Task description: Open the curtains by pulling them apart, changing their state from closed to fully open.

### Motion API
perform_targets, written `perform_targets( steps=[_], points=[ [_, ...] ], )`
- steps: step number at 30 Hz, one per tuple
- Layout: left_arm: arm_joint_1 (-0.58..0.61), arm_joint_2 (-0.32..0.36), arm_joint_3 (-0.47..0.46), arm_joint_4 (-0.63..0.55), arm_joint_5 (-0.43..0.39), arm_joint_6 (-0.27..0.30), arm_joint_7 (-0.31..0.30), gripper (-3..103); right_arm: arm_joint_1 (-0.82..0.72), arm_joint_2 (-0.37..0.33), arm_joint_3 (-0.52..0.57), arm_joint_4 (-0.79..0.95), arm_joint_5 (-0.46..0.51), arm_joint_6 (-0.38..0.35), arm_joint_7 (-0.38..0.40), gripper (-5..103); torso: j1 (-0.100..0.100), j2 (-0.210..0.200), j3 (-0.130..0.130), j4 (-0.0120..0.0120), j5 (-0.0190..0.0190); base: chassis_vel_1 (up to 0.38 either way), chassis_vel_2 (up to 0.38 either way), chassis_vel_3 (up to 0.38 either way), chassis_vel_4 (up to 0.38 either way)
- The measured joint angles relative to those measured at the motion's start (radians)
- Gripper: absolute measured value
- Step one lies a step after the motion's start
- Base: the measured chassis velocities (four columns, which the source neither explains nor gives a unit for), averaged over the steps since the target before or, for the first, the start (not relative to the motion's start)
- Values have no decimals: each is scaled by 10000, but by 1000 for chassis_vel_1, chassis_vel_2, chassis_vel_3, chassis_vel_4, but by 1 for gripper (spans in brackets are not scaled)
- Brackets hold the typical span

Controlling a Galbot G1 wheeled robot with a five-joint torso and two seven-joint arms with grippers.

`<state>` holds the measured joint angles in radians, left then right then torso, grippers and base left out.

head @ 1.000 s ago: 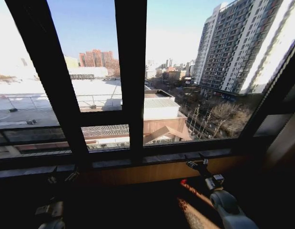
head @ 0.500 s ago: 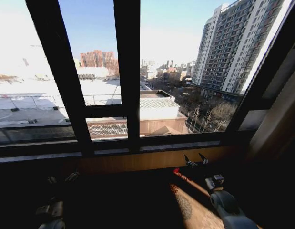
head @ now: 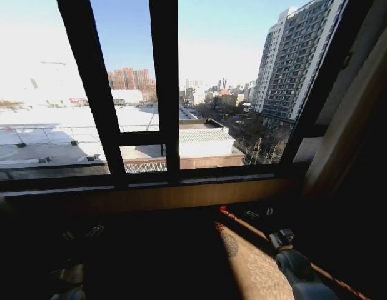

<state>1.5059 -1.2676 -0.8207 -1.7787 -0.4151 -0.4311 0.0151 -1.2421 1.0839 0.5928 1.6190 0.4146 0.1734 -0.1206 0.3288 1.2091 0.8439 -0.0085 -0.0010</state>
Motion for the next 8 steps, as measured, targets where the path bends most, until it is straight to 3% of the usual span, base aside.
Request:
perform_targets(
  steps=[4, 8],
  points=[
    [-6, 0, 5, -2, 0, 0, 1, 100, 1, 0, -1, -2, 0, -1, 0, 100, 31, -20, 15, 2, 26, -35, 1, -11, -3],
    [-6, 0, 4, -1, 0, 0, 1, 100, 5, 0, 0, -2, 0, -1, 0, 100, 21, -17, 10, 8, 5, -30, 14, 51, -19]
  ],
)
